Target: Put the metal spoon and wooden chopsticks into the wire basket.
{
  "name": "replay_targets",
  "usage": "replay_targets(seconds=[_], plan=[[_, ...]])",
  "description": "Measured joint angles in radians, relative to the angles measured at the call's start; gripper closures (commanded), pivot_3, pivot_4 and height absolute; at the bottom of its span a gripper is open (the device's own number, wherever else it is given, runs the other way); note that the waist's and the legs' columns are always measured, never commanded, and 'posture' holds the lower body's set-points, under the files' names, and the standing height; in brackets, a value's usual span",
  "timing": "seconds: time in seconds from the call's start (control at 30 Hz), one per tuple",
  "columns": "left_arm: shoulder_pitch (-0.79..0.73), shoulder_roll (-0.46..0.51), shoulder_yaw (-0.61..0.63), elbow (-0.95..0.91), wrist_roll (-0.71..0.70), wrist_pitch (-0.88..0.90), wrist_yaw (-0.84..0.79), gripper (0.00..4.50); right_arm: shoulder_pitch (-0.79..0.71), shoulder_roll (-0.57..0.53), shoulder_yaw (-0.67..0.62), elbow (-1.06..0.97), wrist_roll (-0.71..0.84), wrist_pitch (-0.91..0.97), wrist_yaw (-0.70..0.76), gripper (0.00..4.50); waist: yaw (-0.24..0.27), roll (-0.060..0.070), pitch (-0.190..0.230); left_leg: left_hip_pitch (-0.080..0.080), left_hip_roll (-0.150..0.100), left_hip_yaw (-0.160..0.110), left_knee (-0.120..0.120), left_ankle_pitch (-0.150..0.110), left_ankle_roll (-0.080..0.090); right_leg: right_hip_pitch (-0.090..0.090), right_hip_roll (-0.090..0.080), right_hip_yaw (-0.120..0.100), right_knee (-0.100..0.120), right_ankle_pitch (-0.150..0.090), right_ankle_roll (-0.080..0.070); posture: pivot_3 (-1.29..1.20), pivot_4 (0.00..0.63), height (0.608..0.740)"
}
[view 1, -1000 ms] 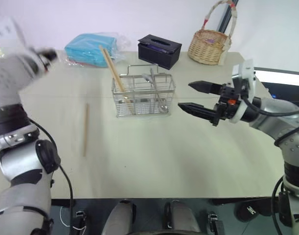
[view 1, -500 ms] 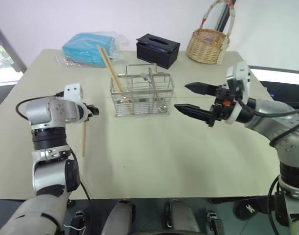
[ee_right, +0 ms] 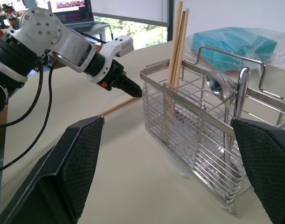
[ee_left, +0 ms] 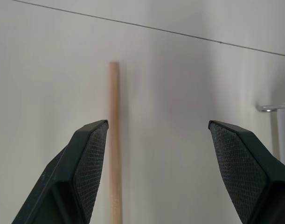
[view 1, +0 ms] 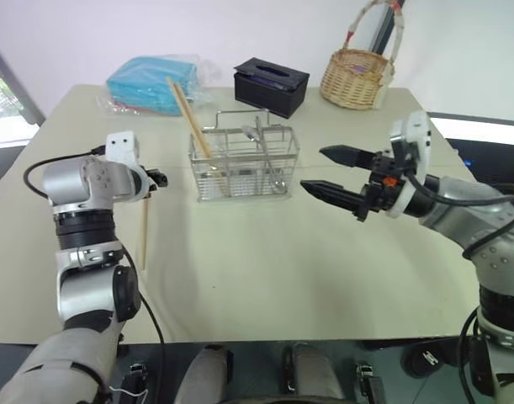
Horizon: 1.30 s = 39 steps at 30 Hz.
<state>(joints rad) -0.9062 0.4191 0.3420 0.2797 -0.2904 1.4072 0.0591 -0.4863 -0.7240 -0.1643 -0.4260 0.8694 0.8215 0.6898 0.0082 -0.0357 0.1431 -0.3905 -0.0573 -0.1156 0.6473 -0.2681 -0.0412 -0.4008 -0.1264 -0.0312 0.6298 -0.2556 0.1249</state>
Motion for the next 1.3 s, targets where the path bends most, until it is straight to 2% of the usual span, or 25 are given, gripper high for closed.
replay_targets(seconds=[0.2, 0.4, 0.5, 0.67, 0.7, 0.9, 1.0, 1.13, 1.3], plan=[[0.080, -0.007, 0.037, -0.005, 0.024, 0.027, 0.001, 0.88, -0.003, -0.001, 0.000, 0.000, -0.001, 0.000, 0.008, 0.00, 0.005, 0.000, 0.000, 0.000, 0.000, 0.000, 0.001, 0.000, 0.000, 0.000, 0.000, 0.000, 0.000, 0.000, 0.000, 0.00, 0.150, 0.661], [0.082, -0.013, 0.038, 0.005, 0.034, 0.020, -0.011, 0.88, 0.012, -0.001, 0.001, -0.006, 0.001, 0.002, 0.013, 0.00, 0.006, 0.000, 0.000, 0.000, -0.001, -0.001, 0.001, 0.000, 0.000, 0.002, -0.001, -0.001, 0.000, 0.000, 0.000, 0.00, 0.150, 0.661], [0.082, -0.016, 0.037, 0.015, 0.043, 0.014, -0.017, 1.65, 0.019, -0.001, 0.001, -0.008, 0.002, 0.004, 0.014, 0.00, 0.006, 0.003, -0.002, 0.001, -0.001, 0.000, 0.001, 0.000, 0.000, 0.002, -0.001, -0.001, 0.000, 0.000, 0.000, 0.00, 0.150, 0.661], [0.082, -0.022, 0.047, 0.020, 0.043, 0.003, -0.024, 4.20, 0.019, -0.001, 0.001, -0.011, 0.002, 0.004, 0.014, 0.00, 0.007, 0.003, -0.002, 0.001, -0.001, -0.001, 0.001, 0.000, 0.000, 0.002, -0.002, -0.001, 0.000, 0.000, 0.000, 0.00, 0.150, 0.661], [0.082, -0.023, 0.048, 0.022, 0.044, 0.000, -0.025, 4.44, 0.019, -0.001, 0.001, -0.011, 0.002, 0.004, 0.014, 0.00, 0.007, 0.003, -0.002, 0.001, -0.001, -0.001, 0.001, 0.000, 0.000, 0.002, -0.002, -0.001, 0.000, 0.000, 0.000, 0.00, 0.150, 0.661], [0.077, -0.024, 0.051, 0.034, 0.050, -0.014, -0.033, 4.44, 0.018, -0.001, 0.001, -0.011, 0.001, 0.004, 0.014, 0.00, 0.006, 0.003, -0.002, 0.001, -0.001, -0.001, 0.001, 0.000, 0.000, 0.002, -0.002, -0.001, 0.000, 0.000, 0.000, 0.00, 0.150, 0.661], [0.063, -0.022, 0.057, 0.071, 0.058, -0.084, -0.031, 4.44, 0.018, 0.000, 0.001, -0.011, 0.001, 0.004, 0.014, 0.00, 0.005, 0.002, -0.001, 0.001, -0.001, -0.001, 0.001, 0.000, 0.000, 0.002, -0.001, -0.001, 0.000, 0.000, 0.000, 0.00, 0.150, 0.661], [0.010, 0.025, 0.058, 0.119, 0.079, -0.321, -0.032, 4.44, 0.015, 0.000, 0.001, -0.011, 0.000, 0.004, 0.013, 0.00, 0.005, 0.000, 0.000, -0.001, -0.001, 0.000, 0.000, 0.000, 0.000, 0.000, -0.001, -0.001, -0.001, 0.000, 0.000, 0.00, 0.150, 0.661], [-0.085, 0.083, 0.086, 0.128, 0.101, -0.792, -0.037, 4.44, 0.005, 0.000, -0.001, -0.009, 0.000, 0.002, 0.012, 0.00, 0.005, 0.000, 0.000, -0.001, -0.001, 0.001, 0.000, 0.000, -0.001, 0.000, -0.003, -0.001, -0.002, 0.000, 0.000, 0.00, 0.150, 0.661]])
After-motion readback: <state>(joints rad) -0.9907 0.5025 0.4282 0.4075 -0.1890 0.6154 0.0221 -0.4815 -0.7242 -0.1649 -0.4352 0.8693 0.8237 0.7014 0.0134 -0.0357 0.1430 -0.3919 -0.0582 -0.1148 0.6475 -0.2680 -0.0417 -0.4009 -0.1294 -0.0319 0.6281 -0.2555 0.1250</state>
